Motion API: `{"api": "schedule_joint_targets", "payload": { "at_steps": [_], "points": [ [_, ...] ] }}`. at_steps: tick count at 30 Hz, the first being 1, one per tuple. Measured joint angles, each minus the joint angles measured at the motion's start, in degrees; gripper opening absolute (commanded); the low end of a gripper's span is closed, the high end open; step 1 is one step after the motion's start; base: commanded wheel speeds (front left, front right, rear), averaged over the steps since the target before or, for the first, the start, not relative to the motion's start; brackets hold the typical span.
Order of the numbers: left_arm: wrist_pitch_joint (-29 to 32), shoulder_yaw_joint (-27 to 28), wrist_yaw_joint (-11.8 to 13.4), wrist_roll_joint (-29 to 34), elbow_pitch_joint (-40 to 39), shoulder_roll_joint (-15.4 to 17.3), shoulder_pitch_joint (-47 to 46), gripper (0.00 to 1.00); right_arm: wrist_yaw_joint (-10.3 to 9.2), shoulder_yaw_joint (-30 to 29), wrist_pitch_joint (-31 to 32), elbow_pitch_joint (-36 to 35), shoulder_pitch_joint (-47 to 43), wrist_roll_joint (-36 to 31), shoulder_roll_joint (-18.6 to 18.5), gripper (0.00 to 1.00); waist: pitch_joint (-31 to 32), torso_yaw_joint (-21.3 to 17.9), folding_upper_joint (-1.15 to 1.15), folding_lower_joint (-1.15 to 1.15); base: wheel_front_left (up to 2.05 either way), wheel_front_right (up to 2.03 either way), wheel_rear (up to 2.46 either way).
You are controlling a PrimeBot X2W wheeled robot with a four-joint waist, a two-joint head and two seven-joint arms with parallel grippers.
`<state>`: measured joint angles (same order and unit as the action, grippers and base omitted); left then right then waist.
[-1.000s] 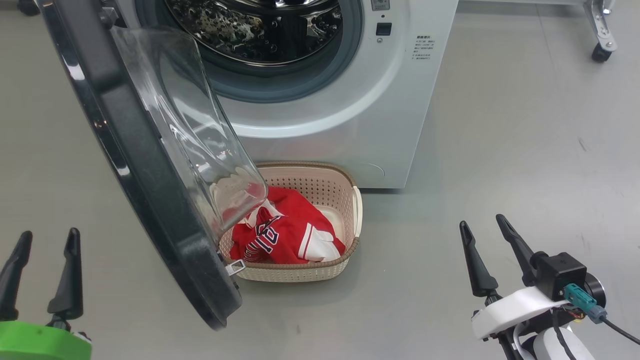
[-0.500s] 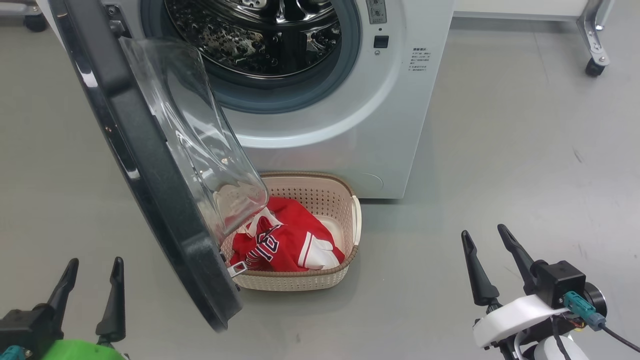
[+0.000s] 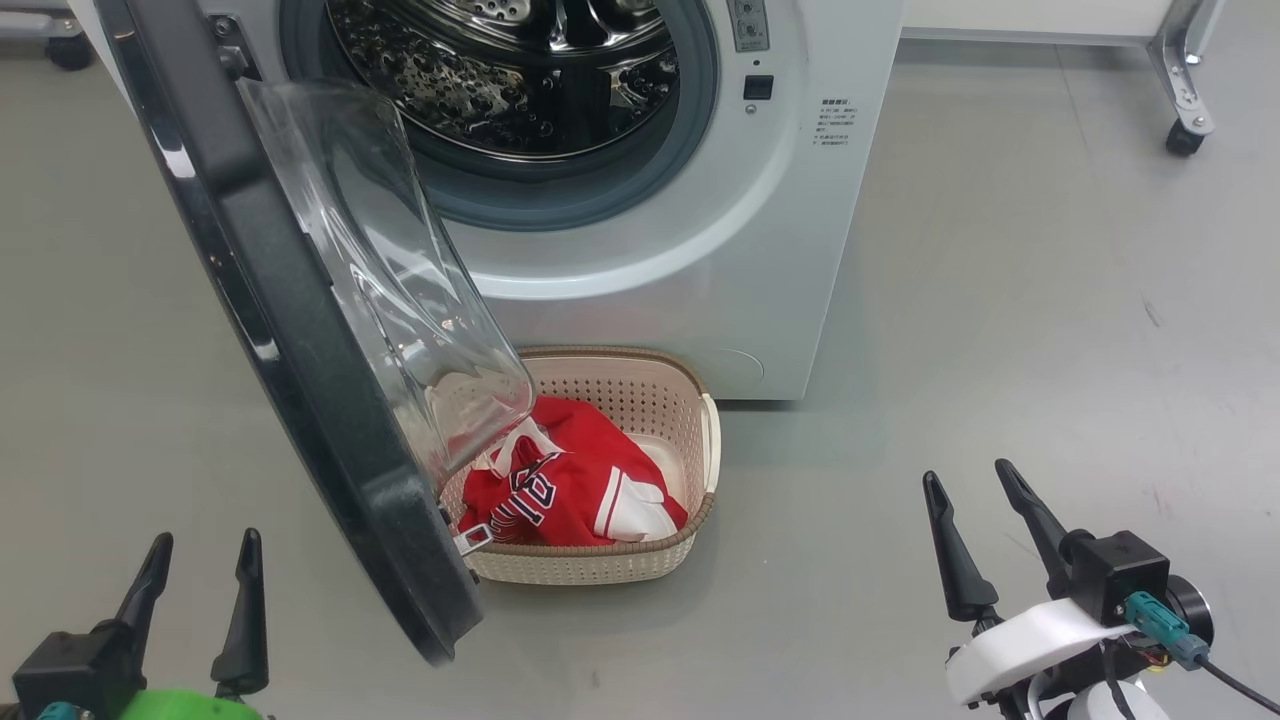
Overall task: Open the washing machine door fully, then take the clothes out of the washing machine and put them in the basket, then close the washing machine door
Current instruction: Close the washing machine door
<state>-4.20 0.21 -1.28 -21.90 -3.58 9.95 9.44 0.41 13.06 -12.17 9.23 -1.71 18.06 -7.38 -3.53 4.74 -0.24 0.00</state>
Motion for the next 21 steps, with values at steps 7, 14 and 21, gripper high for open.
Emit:
{"api": "schedule_joint_targets", "payload": {
  "at_steps": [7, 14, 21],
  "points": [
    [-0.99, -0.13, 0.47, 0.33, 0.99, -0.10, -0.03, 1.00, 0.00, 0.00, 0.00, -0.15, -0.01, 0.00, -0.01, 1.00, -0.03, 0.01, 0.00, 0.00, 0.00, 0.00, 0.00],
    [-1.44, -0.30, 0.49, 0.85, 1.38, -0.14, -0.10, 1.00, 0.00, 0.01, 0.00, -0.24, -0.01, 0.00, 0.00, 1.00, -0.07, -0.03, 0.00, 0.00, 0.00, 0.00, 0.00],
    [-1.92, -0.43, 1.00, 0.92, 1.99, -0.24, -0.20, 0.35, -0.07, 0.02, 0.00, -0.32, -0.01, 0.00, -0.01, 1.00, -0.12, -0.06, 0.00, 0.00, 0.00, 0.00, 0.00]
  ]
}}
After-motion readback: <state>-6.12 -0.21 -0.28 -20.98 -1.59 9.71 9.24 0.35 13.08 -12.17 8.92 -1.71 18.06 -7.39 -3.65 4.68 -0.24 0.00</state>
